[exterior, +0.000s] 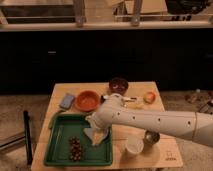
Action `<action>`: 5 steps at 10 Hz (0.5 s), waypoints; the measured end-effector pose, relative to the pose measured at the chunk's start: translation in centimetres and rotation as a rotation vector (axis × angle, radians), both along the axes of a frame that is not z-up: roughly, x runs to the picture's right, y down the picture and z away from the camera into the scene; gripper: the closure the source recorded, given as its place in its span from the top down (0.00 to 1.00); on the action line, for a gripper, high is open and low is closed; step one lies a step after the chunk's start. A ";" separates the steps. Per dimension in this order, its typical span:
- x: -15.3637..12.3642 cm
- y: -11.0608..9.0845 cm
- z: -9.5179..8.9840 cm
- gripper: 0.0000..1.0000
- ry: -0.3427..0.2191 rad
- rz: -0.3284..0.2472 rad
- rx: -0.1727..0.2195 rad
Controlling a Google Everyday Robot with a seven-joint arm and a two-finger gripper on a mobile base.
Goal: Wipe red bowl with towel
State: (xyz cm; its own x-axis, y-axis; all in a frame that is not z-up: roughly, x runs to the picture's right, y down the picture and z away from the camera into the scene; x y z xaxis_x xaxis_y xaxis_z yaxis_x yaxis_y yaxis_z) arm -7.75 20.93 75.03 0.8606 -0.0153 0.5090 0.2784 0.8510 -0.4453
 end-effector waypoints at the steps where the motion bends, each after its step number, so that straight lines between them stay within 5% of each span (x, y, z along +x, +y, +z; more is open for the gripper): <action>1: 0.2 0.3 0.5 0.80 0.004 0.010 -0.008; 5: 1.3 2.2 3.4 0.80 0.026 0.039 -0.046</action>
State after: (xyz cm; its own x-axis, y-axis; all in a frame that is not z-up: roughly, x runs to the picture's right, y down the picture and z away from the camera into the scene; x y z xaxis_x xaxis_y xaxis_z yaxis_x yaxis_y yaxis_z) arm -6.44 23.12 78.39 0.8730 0.0419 0.4859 0.2329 0.8395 -0.4909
